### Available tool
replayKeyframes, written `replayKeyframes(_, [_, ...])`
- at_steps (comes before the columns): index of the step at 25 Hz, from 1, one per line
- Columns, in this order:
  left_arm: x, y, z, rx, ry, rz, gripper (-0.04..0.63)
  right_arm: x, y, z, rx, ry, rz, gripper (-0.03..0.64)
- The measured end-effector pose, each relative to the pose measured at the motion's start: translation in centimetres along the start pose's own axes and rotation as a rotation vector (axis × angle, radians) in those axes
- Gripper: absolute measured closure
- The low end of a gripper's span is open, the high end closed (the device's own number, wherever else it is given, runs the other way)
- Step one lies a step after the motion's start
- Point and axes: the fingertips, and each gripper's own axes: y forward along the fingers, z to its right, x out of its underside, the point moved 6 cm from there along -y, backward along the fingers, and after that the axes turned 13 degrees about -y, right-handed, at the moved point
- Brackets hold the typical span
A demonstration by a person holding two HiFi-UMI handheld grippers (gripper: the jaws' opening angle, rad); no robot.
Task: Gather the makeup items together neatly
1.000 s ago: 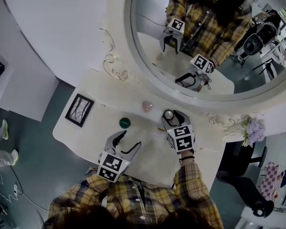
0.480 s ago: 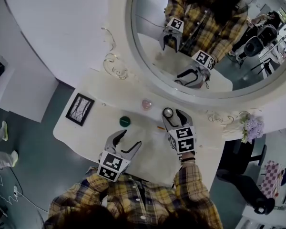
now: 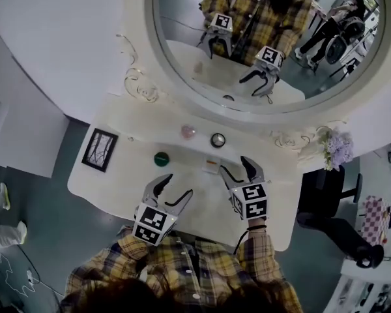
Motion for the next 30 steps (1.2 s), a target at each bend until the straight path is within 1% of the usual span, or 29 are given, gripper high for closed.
replayKeyframes(7, [0.8,1.0,2.1,0.091,0.045,-0.048,0.314,4.5,-3.8,-1.2,0.079,0.103,-0.05,0.333])
replayKeyframes(11, [1.2,1.8,3.5,0.139,0.069,-0.062,0.314,7.1,-5.6,-1.4,0.109,0.14,-0.082,0.33])
replayKeyframes(16, [1.8,2.7,4.7,0.18,0.087,-0.104,0.314,10.5,-7.5,-1.5,0.15,0.185,-0.147,0.331])
replayKeyframes(20, [2.1,3.5,5.4,0.206,0.092,-0.121,0.314,13.1,-8.3,-1.9,0.158,0.207,-0.204,0.331])
replayKeyframes(23, [2.3,4.1,5.8,0.22,0.104,-0.128,0.314,14.7,-8.8,-2.6,0.15,0.217,-0.247,0.331])
replayKeyframes(27, [2.5,4.6,6.6,0.242,0.099,-0.141,0.314,17.0,-9.5,-3.8,0.138,0.256,-0.292,0.331])
replayKeyframes(30, [2.5,4.8,6.8,0.246,0.111,-0.145,0.314,18.3,-9.7,-4.4,0.133,0.273,-0.32,0.333])
